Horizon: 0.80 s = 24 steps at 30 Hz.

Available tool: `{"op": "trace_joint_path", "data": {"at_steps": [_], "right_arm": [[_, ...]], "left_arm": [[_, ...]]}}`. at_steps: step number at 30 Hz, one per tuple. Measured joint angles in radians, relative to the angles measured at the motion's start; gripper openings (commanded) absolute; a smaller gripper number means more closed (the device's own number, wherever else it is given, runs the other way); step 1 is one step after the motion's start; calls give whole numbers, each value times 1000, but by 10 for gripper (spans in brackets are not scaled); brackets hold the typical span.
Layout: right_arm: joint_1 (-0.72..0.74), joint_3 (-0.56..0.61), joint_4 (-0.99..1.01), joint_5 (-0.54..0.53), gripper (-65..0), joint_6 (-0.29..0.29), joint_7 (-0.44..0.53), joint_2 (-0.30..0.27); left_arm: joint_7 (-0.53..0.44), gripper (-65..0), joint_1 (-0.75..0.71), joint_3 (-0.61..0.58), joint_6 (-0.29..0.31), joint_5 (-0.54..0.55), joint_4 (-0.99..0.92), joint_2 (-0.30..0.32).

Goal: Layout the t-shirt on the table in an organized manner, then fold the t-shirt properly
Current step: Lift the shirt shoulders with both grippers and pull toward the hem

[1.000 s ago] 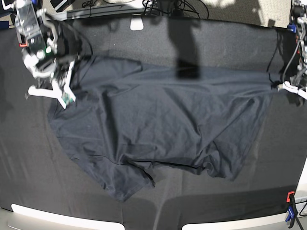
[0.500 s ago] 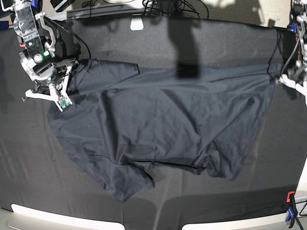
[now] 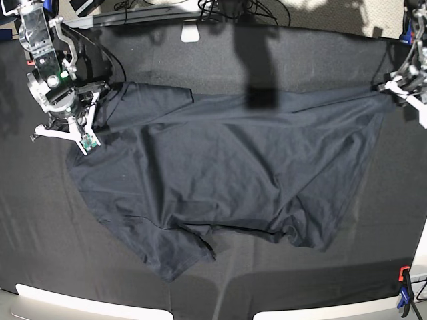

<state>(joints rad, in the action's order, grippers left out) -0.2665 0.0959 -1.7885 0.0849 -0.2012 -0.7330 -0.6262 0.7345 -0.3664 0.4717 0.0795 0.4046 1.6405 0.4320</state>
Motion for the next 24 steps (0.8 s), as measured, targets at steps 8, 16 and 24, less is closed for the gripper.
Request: {"op": "trace_joint_path", "data": {"at_steps": [8,16,24], "right_arm": [[0,0,0,-8,-650,0,0,0],[0,0,0,-60,-650,3,-11,0],[0,0,0,-60,-650,3,-19,0]], "left_arm": [[137,-499,-55,254,420,447,0,-50],[-13,-351,-46,227,505,331,-71,-116],[-32,-370,-38,220,505,286,-143,-117]]}}
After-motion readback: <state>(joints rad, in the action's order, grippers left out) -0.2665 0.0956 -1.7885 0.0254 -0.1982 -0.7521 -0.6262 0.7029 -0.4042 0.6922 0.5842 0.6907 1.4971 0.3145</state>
